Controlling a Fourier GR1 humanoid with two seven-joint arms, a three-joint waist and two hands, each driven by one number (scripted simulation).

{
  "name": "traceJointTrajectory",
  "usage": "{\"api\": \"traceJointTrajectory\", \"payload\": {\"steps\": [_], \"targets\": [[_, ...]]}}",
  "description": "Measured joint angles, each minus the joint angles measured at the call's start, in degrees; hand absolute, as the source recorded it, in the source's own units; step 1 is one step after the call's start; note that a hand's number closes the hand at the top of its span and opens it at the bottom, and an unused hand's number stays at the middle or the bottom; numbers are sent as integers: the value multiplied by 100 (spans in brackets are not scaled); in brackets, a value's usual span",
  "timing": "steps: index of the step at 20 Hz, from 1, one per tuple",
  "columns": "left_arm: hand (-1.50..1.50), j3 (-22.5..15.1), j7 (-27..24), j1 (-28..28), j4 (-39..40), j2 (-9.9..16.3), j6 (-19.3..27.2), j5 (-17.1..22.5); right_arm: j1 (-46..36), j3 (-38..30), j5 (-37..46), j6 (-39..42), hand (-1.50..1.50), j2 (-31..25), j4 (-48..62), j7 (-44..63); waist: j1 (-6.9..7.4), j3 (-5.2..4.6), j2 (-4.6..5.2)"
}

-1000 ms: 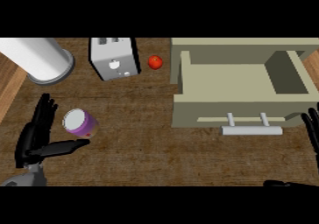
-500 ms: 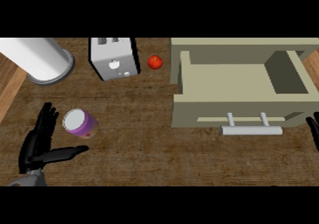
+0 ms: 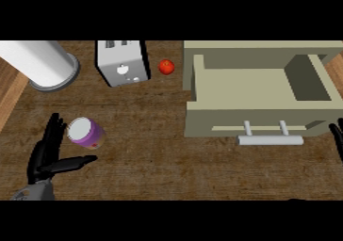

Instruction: Pick up the can, place it into the drawer and close the drawer

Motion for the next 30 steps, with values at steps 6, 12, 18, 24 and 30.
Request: {"api": "traceJointTrajectory", "payload": {"steps": [6, 12, 18, 24, 30], "targets": [[-150, 13, -174, -242, 434, 115, -3, 77, 125, 41, 5, 3, -150, 60, -124, 8, 1, -1, -3], [-150, 6, -383, -579, 996, 189, -10, 114, 94, 72, -2, -7, -150, 31, -132, 65, -1, -1, 0], [-150, 21, -645, -1029, 1680, 168, 163, 112, 200, 46, -23, 40, -150, 50, -220, 24, -14, 0, 2], [-150, -14, -746, -1355, 2105, 171, 155, 156, 152, -42, -102, 105, -150, 21, -148, 23, -15, 0, 4], [-150, -170, -792, -1509, 2170, 84, 213, 114, 137, -104, -192, 147, -150, 3, -305, 239, -13, -1, 1]]}}
